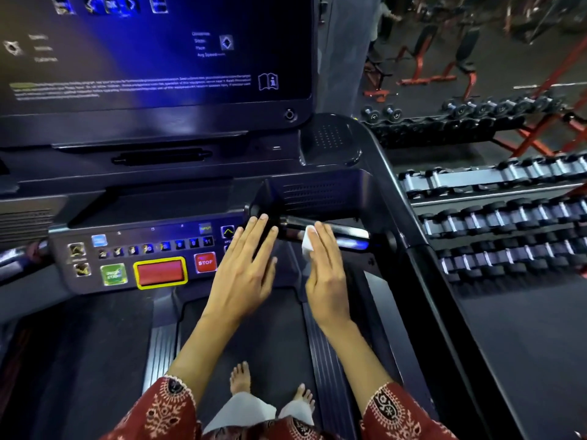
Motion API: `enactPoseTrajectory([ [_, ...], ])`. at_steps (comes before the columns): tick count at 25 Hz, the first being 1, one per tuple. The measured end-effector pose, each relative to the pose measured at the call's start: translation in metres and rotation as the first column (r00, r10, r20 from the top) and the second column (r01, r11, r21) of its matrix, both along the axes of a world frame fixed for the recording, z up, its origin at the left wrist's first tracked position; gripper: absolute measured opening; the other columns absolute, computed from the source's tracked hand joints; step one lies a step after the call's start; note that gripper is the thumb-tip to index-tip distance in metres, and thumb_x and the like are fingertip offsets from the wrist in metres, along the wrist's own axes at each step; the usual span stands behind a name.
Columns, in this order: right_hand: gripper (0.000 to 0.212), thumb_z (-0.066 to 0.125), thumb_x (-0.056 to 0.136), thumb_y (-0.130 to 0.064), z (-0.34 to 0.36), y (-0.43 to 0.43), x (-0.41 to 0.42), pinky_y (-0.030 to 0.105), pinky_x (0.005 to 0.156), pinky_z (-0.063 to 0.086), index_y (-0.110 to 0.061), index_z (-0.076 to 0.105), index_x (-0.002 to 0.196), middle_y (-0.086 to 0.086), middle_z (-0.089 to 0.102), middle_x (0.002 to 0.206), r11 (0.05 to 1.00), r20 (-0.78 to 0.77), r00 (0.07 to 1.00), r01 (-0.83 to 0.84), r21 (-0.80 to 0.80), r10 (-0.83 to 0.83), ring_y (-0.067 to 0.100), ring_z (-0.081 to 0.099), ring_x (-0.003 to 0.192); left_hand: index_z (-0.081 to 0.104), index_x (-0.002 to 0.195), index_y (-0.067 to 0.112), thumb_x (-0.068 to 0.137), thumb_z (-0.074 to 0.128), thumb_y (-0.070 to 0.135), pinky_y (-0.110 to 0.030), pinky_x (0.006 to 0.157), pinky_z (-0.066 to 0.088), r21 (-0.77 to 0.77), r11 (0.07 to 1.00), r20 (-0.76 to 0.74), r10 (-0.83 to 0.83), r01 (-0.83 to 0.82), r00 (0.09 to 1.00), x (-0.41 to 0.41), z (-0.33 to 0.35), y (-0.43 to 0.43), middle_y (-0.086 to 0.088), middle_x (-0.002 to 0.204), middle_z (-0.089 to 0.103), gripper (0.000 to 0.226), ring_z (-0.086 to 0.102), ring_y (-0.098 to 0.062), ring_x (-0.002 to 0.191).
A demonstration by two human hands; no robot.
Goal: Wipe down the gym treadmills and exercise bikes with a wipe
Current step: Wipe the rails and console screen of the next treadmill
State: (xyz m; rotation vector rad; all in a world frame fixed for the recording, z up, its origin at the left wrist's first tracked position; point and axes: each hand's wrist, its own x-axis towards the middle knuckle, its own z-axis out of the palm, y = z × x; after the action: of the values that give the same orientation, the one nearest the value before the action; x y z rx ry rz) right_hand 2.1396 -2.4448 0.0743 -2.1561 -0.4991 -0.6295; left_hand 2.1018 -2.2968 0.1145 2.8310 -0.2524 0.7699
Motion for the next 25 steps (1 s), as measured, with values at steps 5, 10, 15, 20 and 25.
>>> enactPoseTrajectory([
  [5,0.041,0.037,0.099,-0.004,0.030,0.053,-0.033,0.032,0.115,0.028,0.005,0.041,0.139,0.018,0.040,0.146,0.970,-0.049,0.975,-0.211,0.122,0.218,0.023,0.032,0.140,0.051,0.131,-0.004,0.093,0.046,0.017,-0.039,0.115,0.020,-0.110,0.988,0.048,0.111,-0.105,0.993,-0.038,0.004,0.048,-0.023,0.143,0.041,0.043,0.036,-0.035,0.134],
  [10,0.042,0.035,0.101,-0.006,0.044,0.135,-0.066,0.035,0.117,0.025,-0.003,0.032,0.142,0.017,0.038,0.148,0.924,0.035,0.924,-0.381,0.002,0.381,0.024,0.030,0.142,0.050,0.131,-0.004,0.093,0.047,0.020,-0.043,0.113,0.025,-0.151,0.970,0.058,0.202,-0.191,0.978,-0.077,0.001,0.123,-0.023,0.143,0.042,0.045,0.040,-0.037,0.132],
  [15,0.061,0.046,0.093,-0.009,0.014,0.209,-0.086,0.041,0.119,0.000,-0.003,0.023,0.149,0.012,0.015,0.158,0.944,0.061,0.998,-0.003,-0.329,0.025,0.024,0.008,0.147,0.046,0.135,-0.006,0.092,0.045,0.023,-0.035,0.118,0.014,-0.133,0.950,0.047,0.292,-0.284,0.955,-0.113,-0.002,0.219,-0.022,0.145,0.038,0.051,0.030,-0.032,0.137],
  [20,0.056,0.027,0.100,-0.029,0.031,0.293,-0.103,0.042,0.117,-0.004,-0.005,0.018,0.150,0.008,0.012,0.158,0.890,0.081,0.997,0.027,-0.455,0.011,0.022,0.009,0.146,0.032,0.143,-0.005,0.093,0.043,0.027,-0.034,0.117,0.010,-0.148,0.950,-0.019,0.277,-0.276,0.961,-0.118,-0.013,0.281,-0.020,0.152,0.025,0.061,0.019,-0.029,0.142],
  [25,0.055,0.028,0.101,-0.026,0.029,0.285,-0.093,0.041,0.118,-0.008,-0.005,0.019,0.150,0.010,0.013,0.158,0.855,0.163,0.983,0.159,-0.493,-0.088,0.021,0.012,0.146,0.030,0.145,-0.001,0.094,0.041,0.033,-0.034,0.118,0.004,-0.128,0.978,-0.052,0.157,-0.162,0.986,-0.113,-0.018,0.291,-0.017,0.153,0.026,0.062,0.015,-0.026,0.143],
])
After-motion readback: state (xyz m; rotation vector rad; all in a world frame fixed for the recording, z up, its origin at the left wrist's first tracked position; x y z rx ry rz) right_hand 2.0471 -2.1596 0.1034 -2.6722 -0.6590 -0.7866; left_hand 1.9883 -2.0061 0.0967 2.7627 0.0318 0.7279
